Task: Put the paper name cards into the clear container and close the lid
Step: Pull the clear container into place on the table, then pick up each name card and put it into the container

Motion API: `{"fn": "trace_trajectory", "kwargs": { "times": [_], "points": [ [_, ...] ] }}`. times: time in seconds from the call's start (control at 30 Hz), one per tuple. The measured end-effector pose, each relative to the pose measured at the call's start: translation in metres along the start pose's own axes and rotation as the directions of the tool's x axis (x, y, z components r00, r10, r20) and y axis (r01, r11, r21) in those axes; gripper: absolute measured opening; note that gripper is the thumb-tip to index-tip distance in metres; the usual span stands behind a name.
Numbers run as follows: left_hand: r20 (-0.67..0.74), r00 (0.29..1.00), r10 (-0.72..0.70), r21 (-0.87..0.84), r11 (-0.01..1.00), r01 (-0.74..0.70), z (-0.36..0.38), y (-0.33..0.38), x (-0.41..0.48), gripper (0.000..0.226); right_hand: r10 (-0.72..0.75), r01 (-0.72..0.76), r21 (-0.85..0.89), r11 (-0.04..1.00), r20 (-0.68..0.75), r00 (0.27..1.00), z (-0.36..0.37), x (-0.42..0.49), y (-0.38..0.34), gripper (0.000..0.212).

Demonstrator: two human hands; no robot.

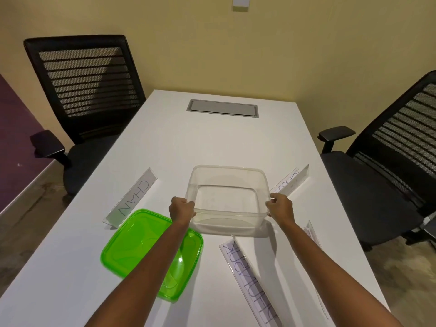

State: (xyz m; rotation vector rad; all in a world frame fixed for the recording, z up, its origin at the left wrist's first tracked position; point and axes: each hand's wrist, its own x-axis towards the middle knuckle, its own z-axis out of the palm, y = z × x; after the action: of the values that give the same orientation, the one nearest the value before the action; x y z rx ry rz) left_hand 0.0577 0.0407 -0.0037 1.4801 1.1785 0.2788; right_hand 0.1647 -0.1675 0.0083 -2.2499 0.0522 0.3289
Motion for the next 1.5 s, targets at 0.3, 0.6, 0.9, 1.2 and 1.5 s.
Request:
{"fn": "trace_trajectory", "kwargs": {
  "times": [0.3, 0.6, 0.9, 1.2, 1.5],
  "points": [
    [-0.065, 0.998, -0.007, -0.037, 0.999, 0.004, 0.001, -0.007, -0.010, 0.026, -0.060, 0.062, 0.025, 0.998, -0.046, 0.997, -0.001, -0.014, 0.012, 0.042],
    [0.239, 0.956, -0.169, 0.000, 0.985, 0.174, 0.034, -0.064, -0.065, 0.038, 0.063, -0.056, 0.128, 0.990, -0.050, 0.997, 0.022, -0.068, 0.060, 0.040],
    [0.522, 0.799, -0.297, 0.112, 0.953, 0.281, 0.065, -0.082, -0.110, 0.035, 0.055, -0.044, -0.051, 0.998, 0.249, 0.967, 0.032, -0.097, 0.084, 0.028],
    [0.455, 0.863, -0.219, 0.096, 0.976, 0.197, 0.068, -0.067, -0.131, 0.034, -0.013, 0.027, -0.040, 0.999, 0.322, 0.947, 0.020, -0.107, 0.080, 0.030],
    [0.478, 0.871, -0.111, -0.096, 0.979, 0.178, 0.069, -0.039, -0.151, 0.032, -0.038, 0.046, -0.006, 0.999, 0.470, 0.882, -0.026, -0.102, 0.067, 0.039]
  ]
}}
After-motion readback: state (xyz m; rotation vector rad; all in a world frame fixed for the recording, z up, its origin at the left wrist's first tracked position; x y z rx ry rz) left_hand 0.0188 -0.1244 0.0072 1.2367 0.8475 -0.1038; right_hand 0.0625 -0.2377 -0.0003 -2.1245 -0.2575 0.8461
